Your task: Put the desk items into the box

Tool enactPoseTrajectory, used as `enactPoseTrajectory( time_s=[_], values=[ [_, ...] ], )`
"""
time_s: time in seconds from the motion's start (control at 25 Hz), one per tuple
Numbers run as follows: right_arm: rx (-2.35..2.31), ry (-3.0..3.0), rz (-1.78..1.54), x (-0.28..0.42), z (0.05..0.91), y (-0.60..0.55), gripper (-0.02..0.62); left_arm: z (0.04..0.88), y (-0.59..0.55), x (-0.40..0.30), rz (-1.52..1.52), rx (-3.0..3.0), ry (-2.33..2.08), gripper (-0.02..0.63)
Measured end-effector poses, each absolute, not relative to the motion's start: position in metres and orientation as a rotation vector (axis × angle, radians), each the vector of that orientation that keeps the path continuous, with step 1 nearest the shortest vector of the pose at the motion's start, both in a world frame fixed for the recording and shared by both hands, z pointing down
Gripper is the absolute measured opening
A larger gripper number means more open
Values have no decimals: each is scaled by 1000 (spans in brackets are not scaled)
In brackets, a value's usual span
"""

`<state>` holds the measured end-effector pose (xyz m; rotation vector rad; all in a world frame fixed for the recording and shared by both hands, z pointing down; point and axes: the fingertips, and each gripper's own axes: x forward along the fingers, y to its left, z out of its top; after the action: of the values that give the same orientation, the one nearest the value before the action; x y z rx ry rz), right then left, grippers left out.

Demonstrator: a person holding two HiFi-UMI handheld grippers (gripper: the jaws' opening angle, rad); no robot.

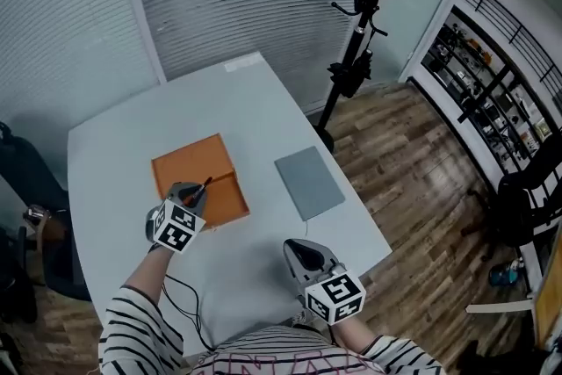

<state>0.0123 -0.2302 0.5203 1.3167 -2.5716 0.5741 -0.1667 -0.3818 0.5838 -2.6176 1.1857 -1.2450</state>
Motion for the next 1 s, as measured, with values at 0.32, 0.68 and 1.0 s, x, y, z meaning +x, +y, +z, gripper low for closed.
enactPoseTrajectory(
  time_s=[0.32, 0.68, 1.0],
  values=[
    [1357, -2533, 617, 14, 532, -236, 26, 631, -391, -158, -1377, -2666, 1108, 51],
    [1379, -2498, 635, 17, 538, -236, 26, 678, -395, -151, -1551, -2707, 1023, 49],
    [1385, -2485, 678, 14, 546, -233, 26, 699, -402, -150, -1597, -2723, 1053, 51]
  ],
)
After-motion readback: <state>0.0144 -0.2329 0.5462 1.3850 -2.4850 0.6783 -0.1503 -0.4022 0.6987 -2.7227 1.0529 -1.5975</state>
